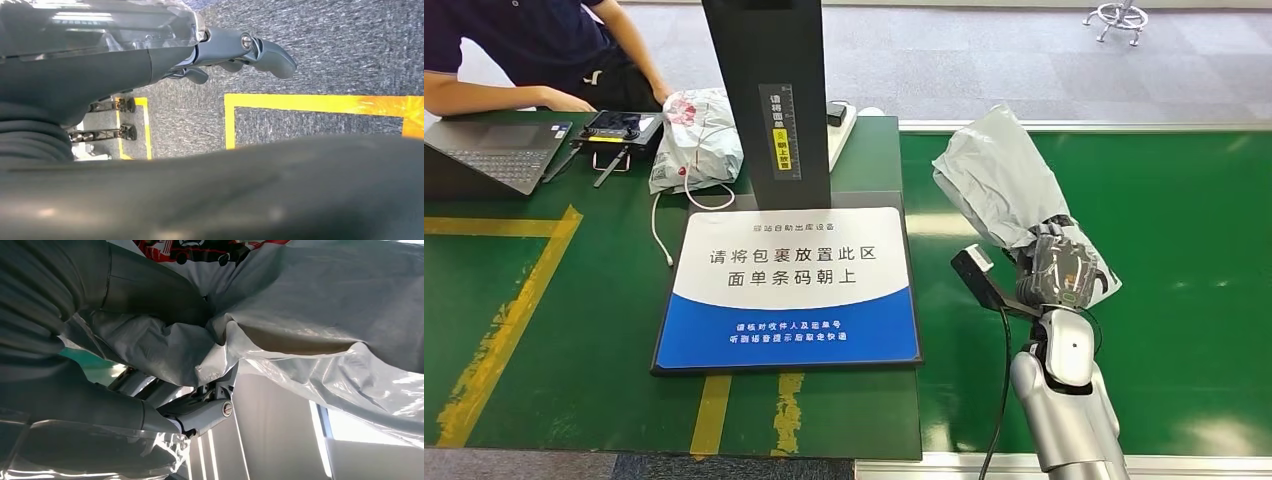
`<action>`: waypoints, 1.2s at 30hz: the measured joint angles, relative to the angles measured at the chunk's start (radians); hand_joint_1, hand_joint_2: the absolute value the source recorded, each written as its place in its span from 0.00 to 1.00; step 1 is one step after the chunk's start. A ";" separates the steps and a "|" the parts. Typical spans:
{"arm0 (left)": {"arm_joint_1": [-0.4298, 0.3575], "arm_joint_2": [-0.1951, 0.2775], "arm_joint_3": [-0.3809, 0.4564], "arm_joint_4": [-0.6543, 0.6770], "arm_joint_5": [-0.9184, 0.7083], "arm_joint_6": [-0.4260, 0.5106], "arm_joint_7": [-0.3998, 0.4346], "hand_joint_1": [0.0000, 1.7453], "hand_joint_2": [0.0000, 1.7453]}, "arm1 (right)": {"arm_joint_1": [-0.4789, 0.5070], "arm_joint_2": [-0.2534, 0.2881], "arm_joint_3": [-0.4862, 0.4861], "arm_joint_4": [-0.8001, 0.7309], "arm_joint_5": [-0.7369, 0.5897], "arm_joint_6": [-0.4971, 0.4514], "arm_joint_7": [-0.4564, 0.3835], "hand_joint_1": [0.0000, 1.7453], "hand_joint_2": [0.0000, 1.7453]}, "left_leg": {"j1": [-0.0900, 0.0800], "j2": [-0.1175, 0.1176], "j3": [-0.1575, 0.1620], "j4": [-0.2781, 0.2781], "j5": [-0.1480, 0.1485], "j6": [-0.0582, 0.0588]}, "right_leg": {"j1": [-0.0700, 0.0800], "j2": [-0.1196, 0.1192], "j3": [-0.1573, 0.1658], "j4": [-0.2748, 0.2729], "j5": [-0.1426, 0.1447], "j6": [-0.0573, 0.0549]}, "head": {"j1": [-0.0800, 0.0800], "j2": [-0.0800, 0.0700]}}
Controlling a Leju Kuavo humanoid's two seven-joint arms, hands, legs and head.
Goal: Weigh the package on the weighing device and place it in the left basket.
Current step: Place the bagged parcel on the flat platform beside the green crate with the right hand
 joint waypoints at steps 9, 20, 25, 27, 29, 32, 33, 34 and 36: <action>0.001 0.000 0.017 0.000 0.001 0.001 -0.010 0.00 0.00 | 0.146 0.022 0.081 -0.333 -0.022 0.002 -0.036 1.00 1.00 | 0.000 0.000 0.000 0.000 0.000 0.000 | 0.000 0.000 0.000 0.000 0.000 0.000 | 0.000 0.000; 0.000 -0.002 0.046 0.000 0.014 0.011 -0.010 0.00 0.00 | 0.211 0.025 0.239 -0.541 -0.128 0.080 -0.122 1.00 1.00 | 0.000 0.000 0.000 0.000 0.000 0.000 | 0.000 0.000 0.000 0.000 0.000 0.000 | 0.000 0.000; 0.000 -0.003 0.062 0.000 0.015 0.014 -0.012 0.00 0.00 | 0.208 0.002 0.324 -0.565 -0.241 0.149 -0.179 1.00 1.00 | 0.000 0.000 0.000 0.000 0.000 0.000 | 0.000 0.000 0.000 0.000 0.000 0.000 | 0.000 0.000; 0.000 -0.003 0.067 0.000 0.015 0.014 -0.013 0.00 0.00 | 0.204 -0.013 0.356 -0.565 -0.287 0.174 -0.207 1.00 1.00 | 0.000 0.000 0.000 0.000 0.000 0.000 | 0.000 0.000 0.000 0.000 0.000 0.000 | 0.000 0.000; 0.000 -0.003 0.072 0.000 0.014 0.014 -0.014 0.00 0.00 | 0.199 -0.025 0.386 -0.563 -0.315 0.189 -0.229 1.00 1.00 | 0.000 0.000 0.000 0.000 0.000 0.000 | 0.000 0.000 0.000 0.000 0.000 0.000 | 0.000 0.000; -0.001 -0.003 0.078 0.000 0.012 0.013 -0.015 0.00 0.00 | 0.191 -0.036 0.426 -0.555 -0.335 0.205 -0.249 1.00 1.00 | 0.000 0.000 0.000 0.000 0.000 0.000 | 0.000 0.000 0.000 0.000 0.000 0.000 | 0.000 0.000; -0.001 -0.003 0.080 0.000 0.010 0.013 -0.016 0.00 0.00 | 0.187 -0.037 0.439 -0.552 -0.338 0.211 -0.254 1.00 1.00 | 0.000 0.000 0.000 0.000 0.000 0.000 | 0.000 0.000 0.000 0.000 0.000 0.000 | 0.000 0.000; -0.001 -0.003 0.080 0.000 0.010 0.013 -0.016 0.00 0.00 | 0.182 -0.038 0.452 -0.548 -0.340 0.217 -0.258 1.00 1.00 | 0.000 0.000 0.000 0.000 0.000 0.000 | 0.000 0.000 0.000 0.000 0.000 0.000 | 0.000 0.000; -0.002 -0.003 0.081 0.000 0.008 0.012 -0.016 0.00 0.00 | 0.166 -0.039 0.482 -0.538 -0.345 0.229 -0.264 1.00 1.00 | 0.000 0.000 0.000 0.000 0.000 0.000 | 0.000 0.001 0.000 0.000 0.000 0.000 | 0.000 0.000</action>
